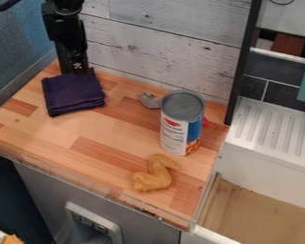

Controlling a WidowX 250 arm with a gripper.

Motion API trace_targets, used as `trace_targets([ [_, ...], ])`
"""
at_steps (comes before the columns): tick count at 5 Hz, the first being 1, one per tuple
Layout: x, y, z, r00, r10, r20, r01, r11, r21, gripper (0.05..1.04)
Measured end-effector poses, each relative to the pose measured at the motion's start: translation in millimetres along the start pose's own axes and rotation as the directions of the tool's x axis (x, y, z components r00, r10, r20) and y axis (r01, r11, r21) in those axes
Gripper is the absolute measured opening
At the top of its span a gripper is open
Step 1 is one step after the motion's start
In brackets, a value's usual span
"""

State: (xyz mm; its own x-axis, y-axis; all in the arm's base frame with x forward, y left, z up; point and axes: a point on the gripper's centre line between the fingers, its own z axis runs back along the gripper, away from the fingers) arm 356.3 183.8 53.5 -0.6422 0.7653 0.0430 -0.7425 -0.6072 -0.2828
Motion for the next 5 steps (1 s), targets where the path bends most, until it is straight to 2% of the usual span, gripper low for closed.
trace_targets([
  [1, 12, -13, -19, 0.999, 0.034, 0.023, -0.035, 0.999, 0.033, 1.001],
  [2, 21, -13, -41, 0.997, 0.048, 0.061, -0.051, 0.997, 0.061, 1.001],
  [3, 28, -8, -59, 0.991, 0.044, 0.124, -0.055, 0.995, 0.082, 1.001],
  [4, 29, -9, -73, 0.988, 0.052, 0.145, -0.067, 0.993, 0.098, 1.001],
  [5, 29, -10, -77, 0.987, 0.064, 0.150, -0.080, 0.991, 0.108, 1.001],
])
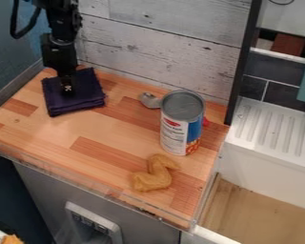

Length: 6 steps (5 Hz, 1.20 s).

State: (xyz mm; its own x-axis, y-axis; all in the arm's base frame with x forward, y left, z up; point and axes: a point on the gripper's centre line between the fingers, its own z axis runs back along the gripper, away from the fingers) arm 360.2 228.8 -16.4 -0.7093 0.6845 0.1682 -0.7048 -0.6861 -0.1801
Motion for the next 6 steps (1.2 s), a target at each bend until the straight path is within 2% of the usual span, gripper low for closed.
trace_targets([
  [2, 4, 15, -5, 1.000, 0.027, -0.011, -0.027, 0.999, 0.027, 1.001],
  [3, 9, 37, 1, 0.999, 0.032, -0.010, -0.031, 0.999, 0.035, 1.001],
  [6, -14, 108, 16, 0.994, -0.097, -0.052, 0.101, 0.992, 0.082, 1.001],
])
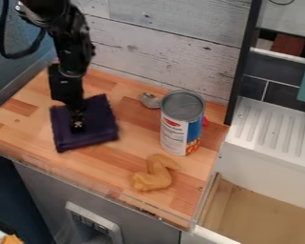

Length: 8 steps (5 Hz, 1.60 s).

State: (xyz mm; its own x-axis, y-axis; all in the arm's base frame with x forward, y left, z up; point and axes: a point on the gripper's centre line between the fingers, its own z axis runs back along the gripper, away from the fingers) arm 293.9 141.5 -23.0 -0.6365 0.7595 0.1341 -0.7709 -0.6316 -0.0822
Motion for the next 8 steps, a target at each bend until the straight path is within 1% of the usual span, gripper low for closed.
trace_targets([
  [1, -6, 26, 3, 0.997, -0.080, -0.001, 0.080, 0.997, -0.002, 1.001],
  [2, -14, 52, 9, 0.986, -0.168, -0.002, 0.168, 0.986, -0.009, 1.001],
  [3, -19, 66, 13, 0.976, -0.215, -0.015, 0.215, 0.976, -0.017, 1.000],
  [4, -25, 71, 20, 0.971, -0.238, -0.028, 0.237, 0.971, -0.033, 1.000],
  [5, -28, 69, 25, 0.973, -0.226, -0.045, 0.224, 0.974, -0.038, 1.000],
  [6, -28, 59, 34, 0.977, -0.205, -0.056, 0.202, 0.978, -0.051, 1.000],
  [7, -24, 47, 60, 0.981, -0.171, -0.091, 0.162, 0.982, -0.099, 1.000],
  [8, -20, 44, 87, 0.976, -0.169, -0.135, 0.149, 0.978, -0.144, 1.000],
])
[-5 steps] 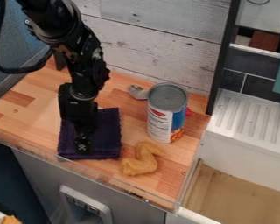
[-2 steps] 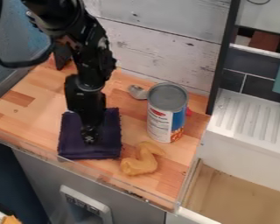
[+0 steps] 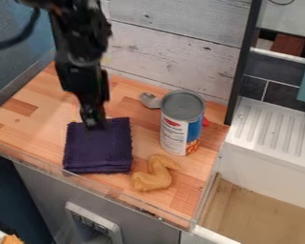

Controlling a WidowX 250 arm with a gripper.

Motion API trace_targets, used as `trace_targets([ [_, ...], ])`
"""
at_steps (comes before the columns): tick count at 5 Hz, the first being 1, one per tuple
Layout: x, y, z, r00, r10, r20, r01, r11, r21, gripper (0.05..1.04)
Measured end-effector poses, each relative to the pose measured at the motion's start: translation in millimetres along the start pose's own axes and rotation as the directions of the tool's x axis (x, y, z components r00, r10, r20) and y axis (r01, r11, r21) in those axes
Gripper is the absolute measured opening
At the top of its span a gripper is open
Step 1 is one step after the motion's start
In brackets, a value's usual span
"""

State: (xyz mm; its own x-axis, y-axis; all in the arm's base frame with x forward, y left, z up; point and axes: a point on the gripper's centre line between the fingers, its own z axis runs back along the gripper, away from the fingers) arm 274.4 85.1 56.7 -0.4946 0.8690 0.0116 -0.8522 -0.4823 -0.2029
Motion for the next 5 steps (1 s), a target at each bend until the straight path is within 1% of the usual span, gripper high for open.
trace_targets([
  [1, 4.2, -2.4, 5.0, 0.999, 0.037, 0.007, -0.037, 0.999, -0.020, 1.000],
  [5, 4.1, -2.9, 5.3, 0.999, 0.042, 0.007, -0.042, 0.999, -0.021, 1.000],
])
